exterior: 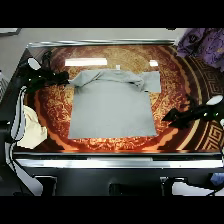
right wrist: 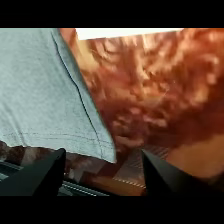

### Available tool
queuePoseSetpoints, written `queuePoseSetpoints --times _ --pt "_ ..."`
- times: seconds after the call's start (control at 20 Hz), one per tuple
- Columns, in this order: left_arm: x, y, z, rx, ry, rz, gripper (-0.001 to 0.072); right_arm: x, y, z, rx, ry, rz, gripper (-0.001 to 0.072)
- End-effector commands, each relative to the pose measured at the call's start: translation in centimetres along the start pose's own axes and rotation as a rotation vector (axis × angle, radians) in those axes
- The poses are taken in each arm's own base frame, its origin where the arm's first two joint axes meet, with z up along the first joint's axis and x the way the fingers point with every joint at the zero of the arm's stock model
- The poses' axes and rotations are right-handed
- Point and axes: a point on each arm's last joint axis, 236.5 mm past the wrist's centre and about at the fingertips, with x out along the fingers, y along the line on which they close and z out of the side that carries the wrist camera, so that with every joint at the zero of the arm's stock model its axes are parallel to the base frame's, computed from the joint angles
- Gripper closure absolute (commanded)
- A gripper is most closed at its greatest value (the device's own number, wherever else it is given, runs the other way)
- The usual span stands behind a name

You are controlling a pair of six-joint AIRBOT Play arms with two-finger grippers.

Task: Fold the clothes and pants, and hang the long-sleeved shirts on hangers.

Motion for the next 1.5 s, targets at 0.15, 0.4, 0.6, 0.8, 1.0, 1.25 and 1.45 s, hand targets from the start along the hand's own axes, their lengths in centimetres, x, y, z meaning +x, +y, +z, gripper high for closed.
queuePoseSetpoints --times 0.15,0.4,0.6,0.8,1.0,1.25,1.45 --pt "0.0 -0.1 -0.1 -0.002 0.004 -0.005 0.0691 4.5 0.0 -2.4 0.1 -0.036 0.127 0.0157" --pt "0.1 0.0 -0.2 -0.003 0.008 -0.004 0.0691 5.6 0.3 -3.1 0.14 -0.029 0.169 0.0159" --pt "0.1 0.0 -0.2 -0.003 0.008 -0.004 0.0691 6.5 1.2 -3.9 0.172 -0.024 0.235 0.0325" --pt "0.1 0.0 -0.6 -0.003 0.023 -0.004 0.0691 5.1 2.4 -2.1 0.131 -0.065 0.264 0.0677" --pt "0.0 0.0 -2.2 -0.004 0.092 -0.002 0.0691 -3.4 2.5 8.0 0.063 -0.344 0.08 0.0678" --pt "0.0 -1.5 -3.5 -0.045 0.148 -0.046 0.0691 -16.6 4.5 19.4 0.049 -0.73 -0.053 0.0678" --pt "1.1 -3.2 -5.2 -0.025 0.191 -0.053 0.0691 -17.2 4.4 23.0 0.148 -0.764 -0.001 0.0677"
